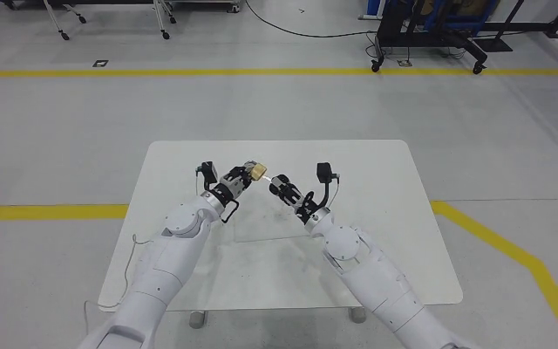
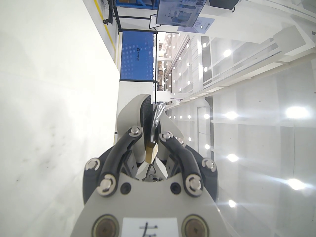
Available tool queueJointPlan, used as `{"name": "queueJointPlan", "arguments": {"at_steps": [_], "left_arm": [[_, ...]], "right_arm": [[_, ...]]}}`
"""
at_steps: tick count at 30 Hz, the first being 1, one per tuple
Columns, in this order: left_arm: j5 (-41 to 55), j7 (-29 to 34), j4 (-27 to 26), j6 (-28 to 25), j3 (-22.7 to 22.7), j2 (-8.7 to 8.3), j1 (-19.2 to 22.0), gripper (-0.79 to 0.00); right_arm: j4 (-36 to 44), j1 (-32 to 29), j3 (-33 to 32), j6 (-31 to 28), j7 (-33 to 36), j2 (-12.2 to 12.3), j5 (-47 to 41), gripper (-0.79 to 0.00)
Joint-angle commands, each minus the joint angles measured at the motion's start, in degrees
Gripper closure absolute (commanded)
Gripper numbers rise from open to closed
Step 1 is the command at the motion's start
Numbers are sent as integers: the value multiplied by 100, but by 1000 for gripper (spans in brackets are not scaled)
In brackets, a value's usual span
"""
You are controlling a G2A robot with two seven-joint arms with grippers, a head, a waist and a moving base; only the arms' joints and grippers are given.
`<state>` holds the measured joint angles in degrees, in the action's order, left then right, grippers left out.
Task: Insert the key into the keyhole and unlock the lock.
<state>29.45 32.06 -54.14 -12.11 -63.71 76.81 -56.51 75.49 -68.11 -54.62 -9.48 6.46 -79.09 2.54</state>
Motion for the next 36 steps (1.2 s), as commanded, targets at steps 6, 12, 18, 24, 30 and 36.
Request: {"name": "queueJointPlan", "arguments": {"at_steps": [6, 12, 18, 24, 30, 36], "left_arm": [[-36, 54, -7, -12, -17, 12, -11, 0], [-71, 93, -19, -18, -29, 21, -25, 0], [-101, 82, -22, -44, -47, 32, -33, 0], [-114, 79, -27, -49, -72, 40, -44, 0], [-131, 87, -33, -42, -92, 48, -52, 0], [-160, 86, -49, -52, -112, 55, -65, 0]], "right_arm": [[-96, 32, -18, 35, -1, -37, 7, 0], [-119, 56, 19, 66, 4, -75, 63, 0], [-82, 30, -31, 48, 1, -90, 97, 0], [-35, -22, -110, 17, 0, -95, 114, 0], [-17, -30, -139, 17, 11, -113, 138, 0], [-141, 3, -174, 50, -52, -146, 76, 0]]}}
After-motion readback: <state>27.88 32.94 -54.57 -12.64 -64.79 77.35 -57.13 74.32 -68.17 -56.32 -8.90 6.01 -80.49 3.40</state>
